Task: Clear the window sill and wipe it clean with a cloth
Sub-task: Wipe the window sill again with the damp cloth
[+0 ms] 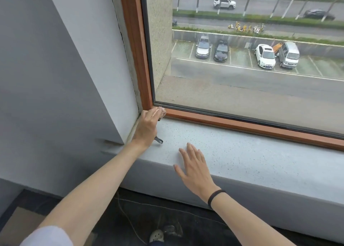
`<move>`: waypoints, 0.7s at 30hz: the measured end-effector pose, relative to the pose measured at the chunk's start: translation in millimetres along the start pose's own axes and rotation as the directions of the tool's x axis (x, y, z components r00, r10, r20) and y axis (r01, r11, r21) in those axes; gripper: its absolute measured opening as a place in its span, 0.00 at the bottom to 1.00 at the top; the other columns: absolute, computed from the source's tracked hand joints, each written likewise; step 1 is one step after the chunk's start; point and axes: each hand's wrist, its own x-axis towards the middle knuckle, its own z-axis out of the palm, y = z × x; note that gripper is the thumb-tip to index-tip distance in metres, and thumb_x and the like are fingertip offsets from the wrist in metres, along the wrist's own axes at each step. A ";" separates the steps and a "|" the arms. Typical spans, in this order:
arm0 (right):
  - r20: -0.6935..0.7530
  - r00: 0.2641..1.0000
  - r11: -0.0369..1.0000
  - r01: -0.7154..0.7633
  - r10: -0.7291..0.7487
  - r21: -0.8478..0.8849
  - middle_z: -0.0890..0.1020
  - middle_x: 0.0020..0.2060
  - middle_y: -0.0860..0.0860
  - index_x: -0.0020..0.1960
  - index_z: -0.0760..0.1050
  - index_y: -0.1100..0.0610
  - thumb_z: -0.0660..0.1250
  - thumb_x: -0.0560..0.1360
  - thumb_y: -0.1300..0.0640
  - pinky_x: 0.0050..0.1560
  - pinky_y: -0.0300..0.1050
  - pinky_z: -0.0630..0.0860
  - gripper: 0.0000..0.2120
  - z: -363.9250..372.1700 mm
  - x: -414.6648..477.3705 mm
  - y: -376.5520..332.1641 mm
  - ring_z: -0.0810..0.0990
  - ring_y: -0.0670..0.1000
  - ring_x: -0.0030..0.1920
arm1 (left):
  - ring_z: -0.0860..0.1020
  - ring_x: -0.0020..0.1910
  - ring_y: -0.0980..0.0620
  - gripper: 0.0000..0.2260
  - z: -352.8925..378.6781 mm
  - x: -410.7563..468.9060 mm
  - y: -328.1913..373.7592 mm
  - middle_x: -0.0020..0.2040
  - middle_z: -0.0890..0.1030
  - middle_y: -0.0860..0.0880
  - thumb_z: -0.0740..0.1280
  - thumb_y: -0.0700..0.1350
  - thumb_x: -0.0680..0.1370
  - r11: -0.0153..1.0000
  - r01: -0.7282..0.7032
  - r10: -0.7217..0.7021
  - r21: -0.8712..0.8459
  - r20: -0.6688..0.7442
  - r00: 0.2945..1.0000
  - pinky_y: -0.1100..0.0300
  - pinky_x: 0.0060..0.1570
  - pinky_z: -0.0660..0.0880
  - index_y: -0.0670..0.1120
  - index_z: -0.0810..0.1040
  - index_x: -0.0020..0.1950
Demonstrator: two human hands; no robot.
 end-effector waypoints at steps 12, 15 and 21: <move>-0.075 0.967 0.970 -0.242 0.244 0.040 0.61 0.73 0.57 0.70 0.63 0.54 0.38 0.74 0.40 0.74 0.52 0.48 0.32 -11.5 -8.2 47.5 0.56 0.57 0.74 | 0.71 0.48 0.43 0.21 64.3 31.3 73.6 0.53 0.79 0.43 0.55 0.26 0.70 0.990 0.141 -0.140 -0.016 0.084 0.987 0.54 0.49 0.70 0.40 0.78 0.56; -0.086 0.966 0.969 -0.241 0.244 0.047 0.60 0.73 0.57 0.70 0.63 0.55 0.39 0.75 0.40 0.74 0.52 0.48 0.32 -15.0 -1.9 46.5 0.56 0.56 0.74 | 0.70 0.44 0.48 0.20 50.9 32.4 42.6 0.53 0.80 0.47 0.56 0.26 0.74 0.999 -0.023 0.019 0.031 0.100 0.995 0.58 0.43 0.70 0.43 0.78 0.58; -0.065 0.943 0.944 -0.322 0.327 0.069 0.53 0.75 0.59 0.72 0.59 0.54 0.51 0.81 0.47 0.75 0.51 0.47 0.22 -16.3 -8.8 59.6 0.50 0.57 0.76 | 0.67 0.51 0.43 0.21 38.9 26.9 2.6 0.55 0.77 0.43 0.55 0.26 0.72 0.961 0.257 -0.261 0.107 0.024 0.965 0.53 0.50 0.69 0.40 0.76 0.58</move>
